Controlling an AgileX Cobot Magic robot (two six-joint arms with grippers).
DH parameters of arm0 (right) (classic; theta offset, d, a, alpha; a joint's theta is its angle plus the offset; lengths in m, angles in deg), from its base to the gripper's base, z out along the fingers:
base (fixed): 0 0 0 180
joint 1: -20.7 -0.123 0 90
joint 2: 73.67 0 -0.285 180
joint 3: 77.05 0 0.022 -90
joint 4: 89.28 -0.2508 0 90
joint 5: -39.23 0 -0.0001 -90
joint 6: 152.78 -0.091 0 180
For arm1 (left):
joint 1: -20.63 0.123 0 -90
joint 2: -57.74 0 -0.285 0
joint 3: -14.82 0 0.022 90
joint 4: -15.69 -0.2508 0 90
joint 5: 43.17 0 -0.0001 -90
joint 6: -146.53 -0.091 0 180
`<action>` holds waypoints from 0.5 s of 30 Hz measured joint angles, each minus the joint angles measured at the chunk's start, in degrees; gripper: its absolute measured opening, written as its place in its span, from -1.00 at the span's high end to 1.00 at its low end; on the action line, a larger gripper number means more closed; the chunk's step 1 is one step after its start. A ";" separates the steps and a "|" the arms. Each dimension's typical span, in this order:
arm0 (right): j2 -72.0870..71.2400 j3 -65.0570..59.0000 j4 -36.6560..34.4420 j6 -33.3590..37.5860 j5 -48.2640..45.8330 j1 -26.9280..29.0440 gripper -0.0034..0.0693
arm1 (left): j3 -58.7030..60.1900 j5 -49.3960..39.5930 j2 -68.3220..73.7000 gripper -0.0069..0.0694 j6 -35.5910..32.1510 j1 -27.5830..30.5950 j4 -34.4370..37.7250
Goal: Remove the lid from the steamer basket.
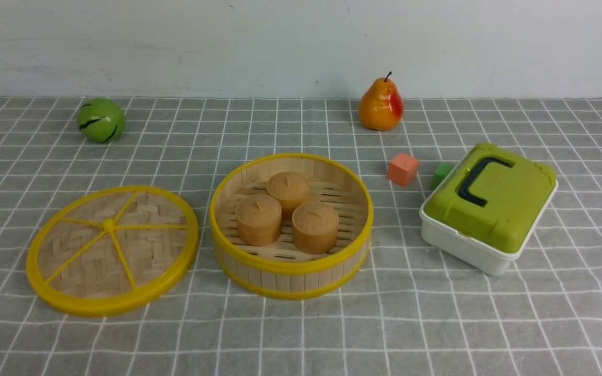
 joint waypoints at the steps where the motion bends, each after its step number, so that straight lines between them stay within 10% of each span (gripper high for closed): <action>1: 0.00 0.00 0.00 0.00 0.00 0.00 0.24 | 2.00 2.01 -0.81 0.85 2.30 -0.15 -2.10; 7: 0.00 0.00 0.00 0.00 0.00 0.00 0.24 | 7.28 2.51 -4.31 0.85 12.93 -0.37 -7.42; 15: 0.00 0.00 0.00 0.00 0.00 0.00 0.24 | 7.66 -4.49 -4.31 0.85 8.78 -0.37 -8.24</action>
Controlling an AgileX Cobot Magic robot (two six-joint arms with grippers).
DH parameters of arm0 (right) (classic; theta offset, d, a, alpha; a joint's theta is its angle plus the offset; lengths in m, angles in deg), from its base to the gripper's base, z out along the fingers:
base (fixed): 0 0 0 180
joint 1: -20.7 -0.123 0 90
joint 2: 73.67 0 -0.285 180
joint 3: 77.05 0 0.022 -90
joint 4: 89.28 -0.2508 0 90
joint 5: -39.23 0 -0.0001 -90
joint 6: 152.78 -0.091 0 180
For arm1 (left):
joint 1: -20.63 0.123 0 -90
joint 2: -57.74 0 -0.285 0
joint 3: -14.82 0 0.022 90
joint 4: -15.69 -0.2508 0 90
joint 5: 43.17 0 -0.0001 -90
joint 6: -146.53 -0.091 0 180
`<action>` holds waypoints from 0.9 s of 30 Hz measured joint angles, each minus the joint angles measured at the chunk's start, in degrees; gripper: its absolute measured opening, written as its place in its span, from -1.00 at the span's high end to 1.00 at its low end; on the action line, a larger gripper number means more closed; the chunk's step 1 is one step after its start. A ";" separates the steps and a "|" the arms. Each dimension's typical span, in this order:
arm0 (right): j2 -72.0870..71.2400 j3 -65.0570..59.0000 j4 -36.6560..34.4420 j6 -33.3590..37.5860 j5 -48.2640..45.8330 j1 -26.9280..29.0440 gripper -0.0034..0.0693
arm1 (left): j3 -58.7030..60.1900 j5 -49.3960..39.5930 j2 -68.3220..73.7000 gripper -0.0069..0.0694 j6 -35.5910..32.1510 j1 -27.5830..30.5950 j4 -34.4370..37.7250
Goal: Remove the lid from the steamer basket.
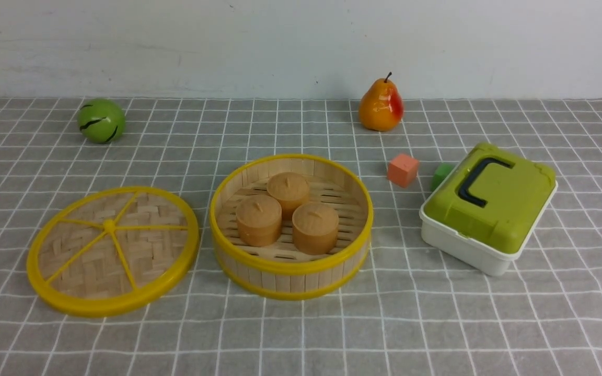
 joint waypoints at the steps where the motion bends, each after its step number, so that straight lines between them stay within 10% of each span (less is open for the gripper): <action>1: 0.00 0.00 0.00 0.00 0.00 0.00 0.24 | 0.00 0.00 0.00 0.85 -0.34 0.00 0.00; 27: 0.00 0.00 0.00 0.00 0.00 0.00 0.24 | 0.00 -0.13 0.00 0.85 -0.71 -0.11 0.00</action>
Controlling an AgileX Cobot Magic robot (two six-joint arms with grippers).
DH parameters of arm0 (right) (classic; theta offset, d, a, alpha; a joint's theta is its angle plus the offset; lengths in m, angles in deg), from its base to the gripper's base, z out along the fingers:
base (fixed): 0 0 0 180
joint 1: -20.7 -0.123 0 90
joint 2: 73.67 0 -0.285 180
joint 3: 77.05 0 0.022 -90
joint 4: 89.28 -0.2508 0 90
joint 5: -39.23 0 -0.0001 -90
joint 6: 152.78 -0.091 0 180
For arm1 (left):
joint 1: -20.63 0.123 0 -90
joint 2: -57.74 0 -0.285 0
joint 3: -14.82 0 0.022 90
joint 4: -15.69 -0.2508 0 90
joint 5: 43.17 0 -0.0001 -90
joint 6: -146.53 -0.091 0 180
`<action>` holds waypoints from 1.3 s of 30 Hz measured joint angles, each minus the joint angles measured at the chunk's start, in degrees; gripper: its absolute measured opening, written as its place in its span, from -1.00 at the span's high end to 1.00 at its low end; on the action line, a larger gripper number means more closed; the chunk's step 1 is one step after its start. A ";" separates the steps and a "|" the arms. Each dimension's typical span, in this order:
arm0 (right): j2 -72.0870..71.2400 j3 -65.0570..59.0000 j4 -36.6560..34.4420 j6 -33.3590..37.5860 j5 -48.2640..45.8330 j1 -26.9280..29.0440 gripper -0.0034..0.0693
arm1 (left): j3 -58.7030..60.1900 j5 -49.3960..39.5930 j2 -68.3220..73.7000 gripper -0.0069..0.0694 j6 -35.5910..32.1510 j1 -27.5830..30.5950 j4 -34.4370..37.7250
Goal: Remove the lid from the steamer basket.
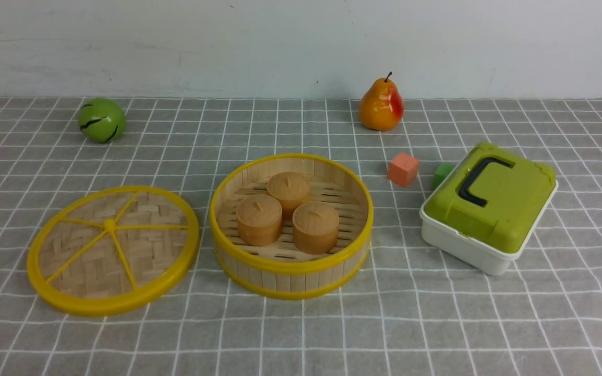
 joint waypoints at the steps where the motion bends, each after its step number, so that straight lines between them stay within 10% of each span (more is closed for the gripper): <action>1: 0.00 0.00 0.00 0.00 0.00 0.00 0.24 | 0.00 0.00 0.00 0.84 0.00 0.00 0.00; 39: 0.00 0.00 0.00 0.00 0.00 0.00 0.24 | 0.00 -0.06 0.00 0.78 0.00 0.00 0.00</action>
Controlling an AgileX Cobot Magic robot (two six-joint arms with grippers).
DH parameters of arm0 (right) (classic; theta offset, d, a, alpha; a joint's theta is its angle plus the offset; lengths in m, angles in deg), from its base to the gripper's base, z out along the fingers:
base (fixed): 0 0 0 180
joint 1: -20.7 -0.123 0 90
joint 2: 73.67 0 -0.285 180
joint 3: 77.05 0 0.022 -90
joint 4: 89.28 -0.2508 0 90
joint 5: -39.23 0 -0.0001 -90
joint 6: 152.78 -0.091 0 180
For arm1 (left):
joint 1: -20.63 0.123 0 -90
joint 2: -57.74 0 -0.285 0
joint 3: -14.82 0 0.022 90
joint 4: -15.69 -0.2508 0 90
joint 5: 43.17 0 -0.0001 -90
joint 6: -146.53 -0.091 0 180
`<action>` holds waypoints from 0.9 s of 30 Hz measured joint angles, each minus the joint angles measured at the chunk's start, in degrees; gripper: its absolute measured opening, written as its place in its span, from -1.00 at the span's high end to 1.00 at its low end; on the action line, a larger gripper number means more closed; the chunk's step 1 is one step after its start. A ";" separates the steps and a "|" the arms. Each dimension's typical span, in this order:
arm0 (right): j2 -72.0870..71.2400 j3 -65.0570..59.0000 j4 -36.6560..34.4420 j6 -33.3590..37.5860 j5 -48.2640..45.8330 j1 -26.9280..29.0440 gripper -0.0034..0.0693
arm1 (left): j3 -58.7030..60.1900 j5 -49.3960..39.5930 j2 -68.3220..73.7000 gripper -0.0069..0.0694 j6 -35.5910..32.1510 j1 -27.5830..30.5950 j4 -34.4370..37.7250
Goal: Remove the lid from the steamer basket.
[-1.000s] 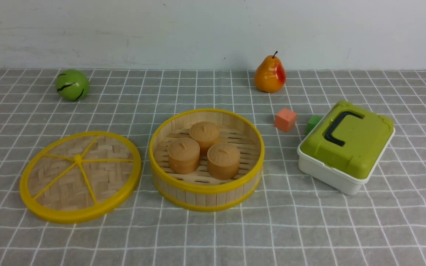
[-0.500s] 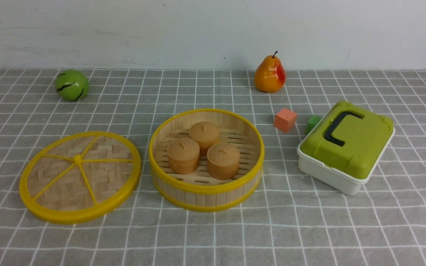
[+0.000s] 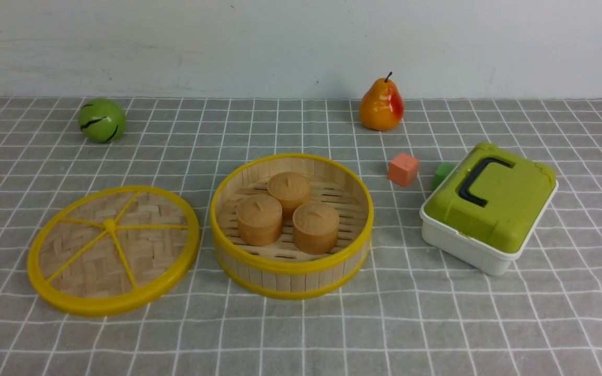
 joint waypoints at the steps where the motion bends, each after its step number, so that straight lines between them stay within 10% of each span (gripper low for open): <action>1: 0.00 0.00 0.00 0.00 0.00 0.00 0.24 | 0.00 0.00 0.00 0.77 0.00 0.00 0.00; 27: 0.00 0.00 0.00 0.00 0.00 0.00 0.24 | 0.00 0.00 0.00 0.74 0.00 0.00 0.00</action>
